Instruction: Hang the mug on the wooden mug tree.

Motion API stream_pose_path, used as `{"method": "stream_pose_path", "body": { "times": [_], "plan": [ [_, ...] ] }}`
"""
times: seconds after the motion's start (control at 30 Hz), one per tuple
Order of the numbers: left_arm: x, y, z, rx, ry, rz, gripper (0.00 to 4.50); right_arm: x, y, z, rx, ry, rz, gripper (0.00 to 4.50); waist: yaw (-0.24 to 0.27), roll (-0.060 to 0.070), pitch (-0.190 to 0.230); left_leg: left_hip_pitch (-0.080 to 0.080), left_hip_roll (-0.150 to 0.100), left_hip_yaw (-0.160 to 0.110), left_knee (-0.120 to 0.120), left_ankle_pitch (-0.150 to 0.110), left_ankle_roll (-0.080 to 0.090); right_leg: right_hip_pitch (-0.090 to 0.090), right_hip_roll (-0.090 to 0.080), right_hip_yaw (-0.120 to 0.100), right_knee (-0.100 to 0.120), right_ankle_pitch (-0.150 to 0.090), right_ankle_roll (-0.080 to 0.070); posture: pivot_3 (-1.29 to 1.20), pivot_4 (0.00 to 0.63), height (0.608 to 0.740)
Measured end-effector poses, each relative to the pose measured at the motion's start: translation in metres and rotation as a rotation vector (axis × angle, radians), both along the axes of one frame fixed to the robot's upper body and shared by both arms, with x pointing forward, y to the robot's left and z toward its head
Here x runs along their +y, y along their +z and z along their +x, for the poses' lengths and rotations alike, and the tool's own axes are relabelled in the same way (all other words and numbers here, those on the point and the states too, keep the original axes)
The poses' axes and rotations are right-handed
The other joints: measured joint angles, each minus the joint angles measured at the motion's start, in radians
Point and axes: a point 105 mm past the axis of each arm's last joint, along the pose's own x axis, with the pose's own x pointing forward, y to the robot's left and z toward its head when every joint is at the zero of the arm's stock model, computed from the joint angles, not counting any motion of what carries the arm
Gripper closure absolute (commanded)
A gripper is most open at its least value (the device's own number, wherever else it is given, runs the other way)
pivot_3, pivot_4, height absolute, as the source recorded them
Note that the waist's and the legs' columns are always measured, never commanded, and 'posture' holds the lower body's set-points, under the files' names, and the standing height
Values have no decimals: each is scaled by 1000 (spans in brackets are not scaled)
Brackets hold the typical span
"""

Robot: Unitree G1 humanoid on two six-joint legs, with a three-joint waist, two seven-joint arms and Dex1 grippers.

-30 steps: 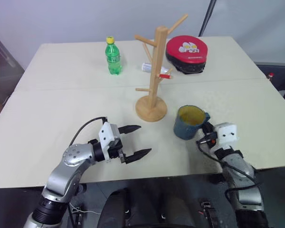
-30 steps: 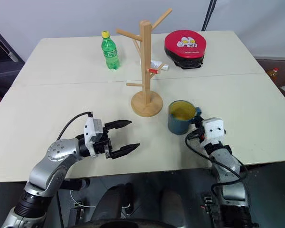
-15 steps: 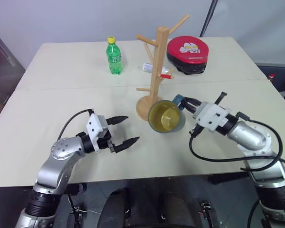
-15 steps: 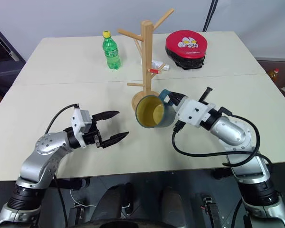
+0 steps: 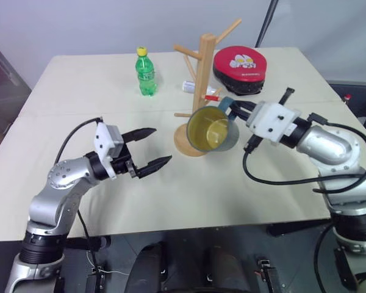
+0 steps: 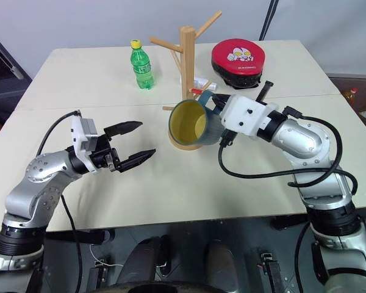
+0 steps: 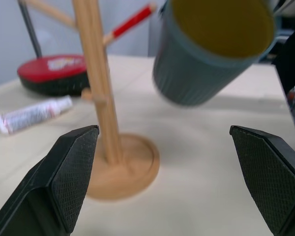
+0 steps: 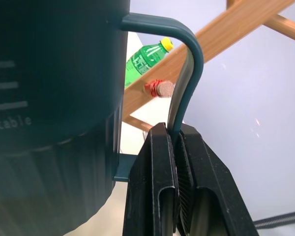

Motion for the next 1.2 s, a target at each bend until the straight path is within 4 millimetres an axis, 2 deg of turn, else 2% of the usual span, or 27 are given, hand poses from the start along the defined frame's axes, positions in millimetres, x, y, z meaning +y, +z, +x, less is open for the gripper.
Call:
{"method": "stream_pose_path", "body": {
  "times": [0.2, 0.53, 0.73, 0.83, 0.97, 1.07, 1.2],
  "plan": [
    [1, 5, -1, 2, 6, -8, 0, 2, 4, 10, 10, -13, -13, 4453, -1, 0, 0, 0, 0, 0, 0, 0, 0, 0, 0, 0, 1, 0, 1, 0, 150, 740],
    [-3, 10, -5, -5, 2, -19, 0, 10, -7, 31, 76, -33, -49, 4453, -1, 0, 0, 0, 0, 0, 1, 0, 0, 0, 0, 0, 1, 0, 1, 0, 150, 740],
    [-3, 10, -5, -7, 10, -21, 0, 12, -9, 37, 82, -43, -58, 4453, -1, 0, 0, 0, 0, 0, 1, 0, 0, 0, 0, 0, 1, 0, 1, 0, 150, 740],
    [-2, 10, -5, -5, 15, -22, 0, 13, -10, 37, 82, -41, -58, 3514, -1, 0, 0, 0, 0, 1, 1, 0, 0, 0, 0, 0, 1, 0, 1, 0, 150, 740],
    [-2, 9, -5, -3, 18, -23, 0, 15, -6, 38, 67, -41, -53, 1501, -1, 0, 0, 0, 0, 1, 1, 0, 0, 0, 0, 0, 1, 0, 1, 0, 150, 740],
    [-2, 9, -5, -1, 21, -24, 0, 9, 1, 37, 45, -55, -39, 1501, -1, 0, 0, 0, 0, 1, 1, 0, 0, 0, 0, 0, 1, 0, 1, 0, 150, 740],
    [10, 6, 2, 31, 105, -96, 0, -19, 13, 26, 32, -95, 85, 1501, 4, -1, 0, 0, 0, 0, 2, 0, 1, 2, 0, 0, 1, 0, 1, 0, 150, 740]
  ]
}}
